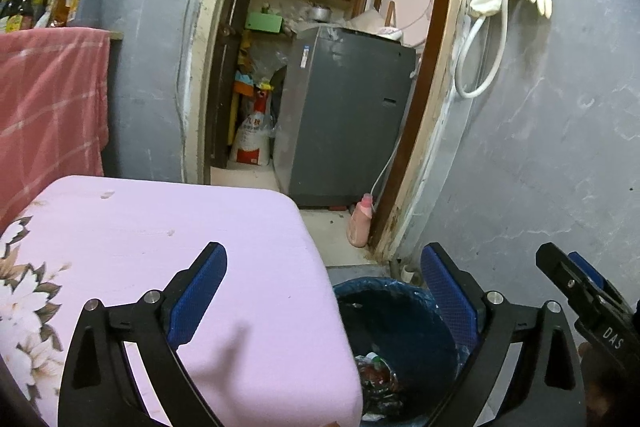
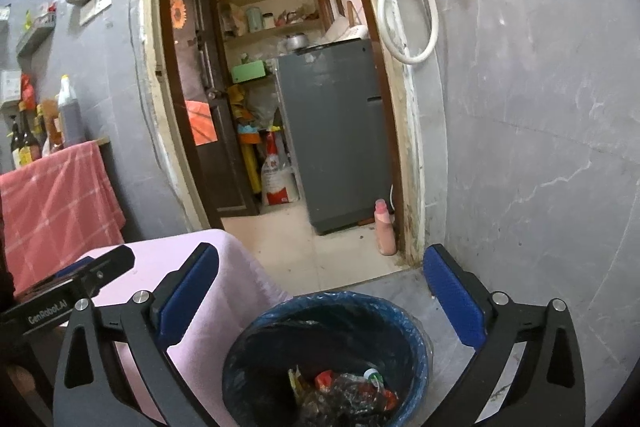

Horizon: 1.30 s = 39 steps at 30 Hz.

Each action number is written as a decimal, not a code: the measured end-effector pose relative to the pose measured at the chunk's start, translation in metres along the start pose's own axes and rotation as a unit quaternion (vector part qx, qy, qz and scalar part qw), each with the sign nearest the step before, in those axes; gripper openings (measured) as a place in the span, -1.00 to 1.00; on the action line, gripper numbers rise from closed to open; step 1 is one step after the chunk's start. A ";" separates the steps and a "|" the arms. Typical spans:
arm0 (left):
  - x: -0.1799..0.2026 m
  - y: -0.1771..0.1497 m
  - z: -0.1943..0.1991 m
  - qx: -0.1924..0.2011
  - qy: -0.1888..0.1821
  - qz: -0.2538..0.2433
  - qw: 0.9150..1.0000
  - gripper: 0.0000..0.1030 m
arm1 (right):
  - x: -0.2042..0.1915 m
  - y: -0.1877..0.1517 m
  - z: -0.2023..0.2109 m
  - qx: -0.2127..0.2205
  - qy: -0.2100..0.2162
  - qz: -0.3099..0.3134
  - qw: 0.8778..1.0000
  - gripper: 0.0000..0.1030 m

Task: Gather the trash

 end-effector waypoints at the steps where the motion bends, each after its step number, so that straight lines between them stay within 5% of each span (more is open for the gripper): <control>1: -0.001 -0.001 0.006 0.004 0.000 -0.001 1.000 0.87 | -0.003 0.000 0.005 0.002 0.000 0.003 1.000 1.00; 24: -0.038 -0.036 0.143 0.044 0.020 -0.019 0.999 0.95 | -0.071 -0.027 0.126 0.054 0.002 0.022 0.998 1.00; 39: -0.065 -0.065 0.198 0.069 0.051 -0.025 0.996 0.95 | -0.110 -0.053 0.171 0.075 0.009 0.043 0.996 1.00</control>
Point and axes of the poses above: each gripper's, at about its wrist camera, not at the fingertips, and z roughly against the way its jaws point, x to its right, y to its top, the point moved 8 cm from there along -z, roughly the way its jaws point, and after that the axes turned 7 degrees about -x, right-handed, at the moved point
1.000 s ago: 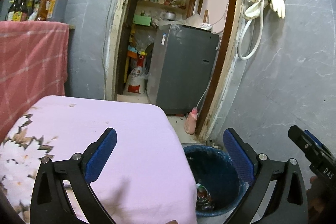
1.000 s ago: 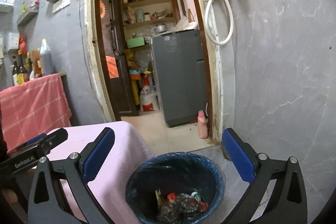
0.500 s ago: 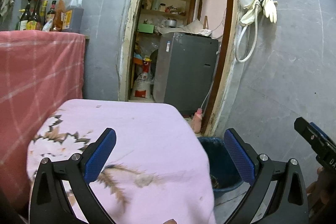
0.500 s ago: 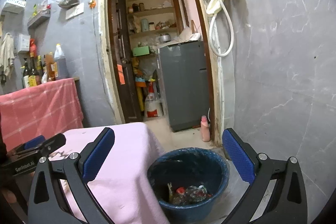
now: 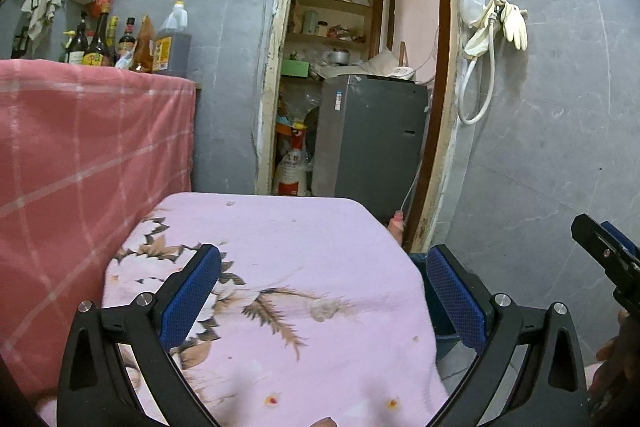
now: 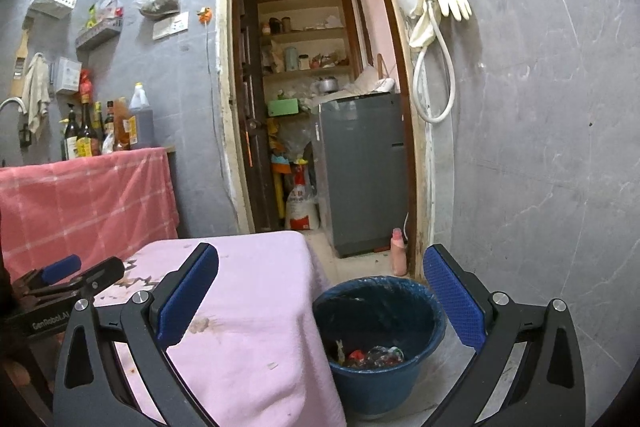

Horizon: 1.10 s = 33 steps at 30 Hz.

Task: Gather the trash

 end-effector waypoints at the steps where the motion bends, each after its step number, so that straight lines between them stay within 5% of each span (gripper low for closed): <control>1: -0.002 -0.001 0.003 0.001 0.000 0.001 1.000 0.95 | -0.001 -0.001 0.001 0.000 -0.001 0.002 1.000 1.00; 33: -0.023 -0.080 0.054 -0.006 0.029 0.016 0.999 0.95 | -0.015 -0.067 0.048 0.008 -0.015 0.030 0.999 1.00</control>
Point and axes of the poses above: each gripper's, at about its wrist camera, not at the fingertips, and z roughly against the way its jaws point, x to its right, y to its top, the point moved 8 cm from there along -z, roughly the way its jaws point, and after that the axes turned 7 degrees about -x, right-handed, at the moved point
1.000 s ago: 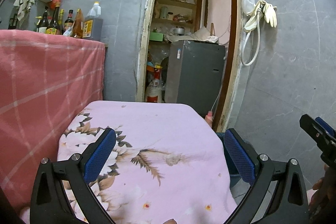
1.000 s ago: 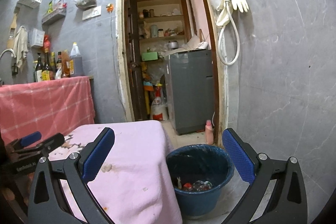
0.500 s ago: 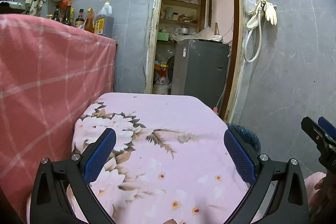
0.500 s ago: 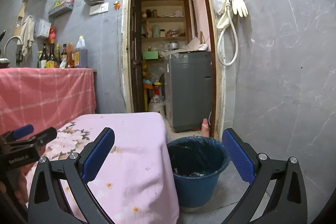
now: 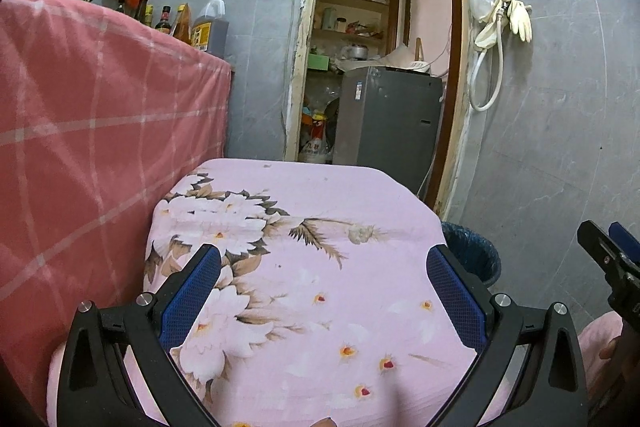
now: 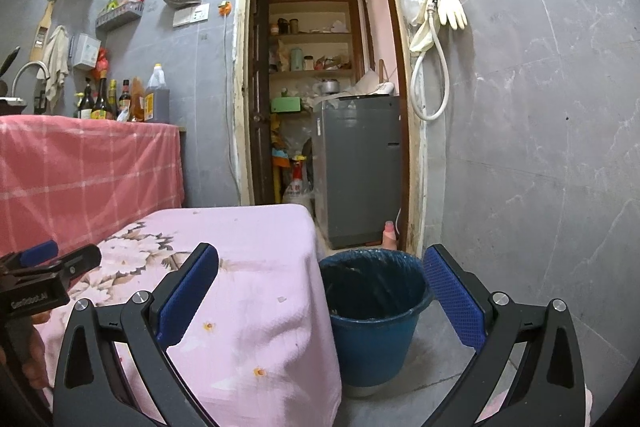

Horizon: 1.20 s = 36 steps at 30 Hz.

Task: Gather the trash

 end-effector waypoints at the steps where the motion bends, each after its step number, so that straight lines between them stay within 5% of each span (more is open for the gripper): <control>1: -0.001 -0.001 0.000 0.000 0.000 0.000 1.000 0.95 | -0.001 -0.002 -0.001 -0.001 -0.001 0.003 1.000 1.00; 36: -0.008 -0.011 -0.007 -0.010 -0.002 0.003 1.000 0.95 | 0.005 -0.013 -0.006 -0.013 0.001 0.005 1.000 1.00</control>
Point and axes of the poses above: each gripper's, at about its wrist camera, not at the fingertips, and z roughly against the way its jaws point, x to its right, y to its top, the point moved 8 cm from there along -z, roughly the way its jaws point, and after that the axes turned 7 degrees about -x, right-handed, at the moved point
